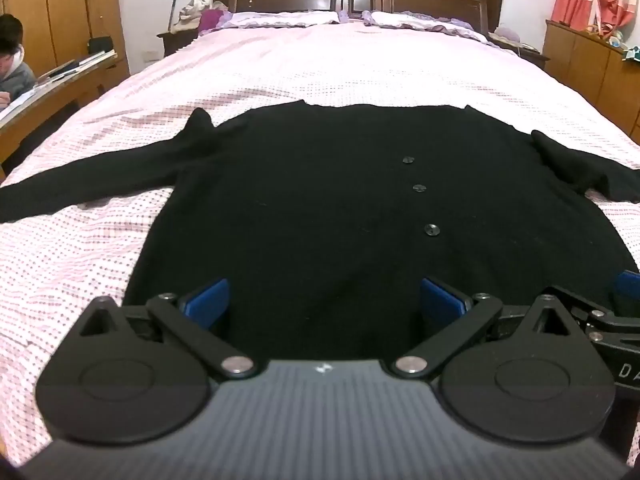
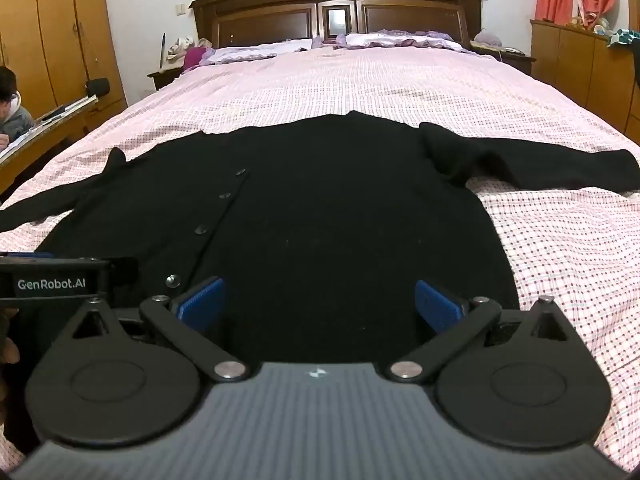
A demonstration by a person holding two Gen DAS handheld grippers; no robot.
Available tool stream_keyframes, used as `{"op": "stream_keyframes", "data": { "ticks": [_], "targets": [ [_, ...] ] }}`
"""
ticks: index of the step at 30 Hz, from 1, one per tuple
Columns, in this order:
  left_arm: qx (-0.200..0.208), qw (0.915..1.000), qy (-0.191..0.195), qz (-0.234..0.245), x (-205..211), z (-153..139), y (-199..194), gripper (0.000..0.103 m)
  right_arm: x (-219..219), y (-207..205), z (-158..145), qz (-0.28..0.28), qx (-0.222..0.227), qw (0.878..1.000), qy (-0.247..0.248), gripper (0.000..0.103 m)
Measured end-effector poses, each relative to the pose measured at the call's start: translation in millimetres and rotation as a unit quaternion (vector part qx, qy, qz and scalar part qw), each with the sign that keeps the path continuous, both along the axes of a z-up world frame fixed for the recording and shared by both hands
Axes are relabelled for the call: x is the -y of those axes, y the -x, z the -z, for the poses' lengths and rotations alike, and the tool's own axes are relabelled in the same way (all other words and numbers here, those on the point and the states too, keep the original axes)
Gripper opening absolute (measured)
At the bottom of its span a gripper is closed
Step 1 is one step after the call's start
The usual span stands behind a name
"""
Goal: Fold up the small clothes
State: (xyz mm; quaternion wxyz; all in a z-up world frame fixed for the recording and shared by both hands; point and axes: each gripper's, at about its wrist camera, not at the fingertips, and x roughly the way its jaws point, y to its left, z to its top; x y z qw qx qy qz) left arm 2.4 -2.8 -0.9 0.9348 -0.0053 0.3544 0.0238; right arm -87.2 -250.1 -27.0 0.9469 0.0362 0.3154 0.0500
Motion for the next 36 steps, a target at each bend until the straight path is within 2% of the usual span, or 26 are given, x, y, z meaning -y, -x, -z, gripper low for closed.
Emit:
{"op": "stream_keyframes", "data": {
  "ticks": [36],
  "targets": [
    [-0.008, 1.0000, -0.002, 0.001, 1.8, -1.8, 0.4, 0.103, 6.0, -1.9, -2.9, 0.010, -0.007, 1.000, -0.004, 0.103]
  ]
}}
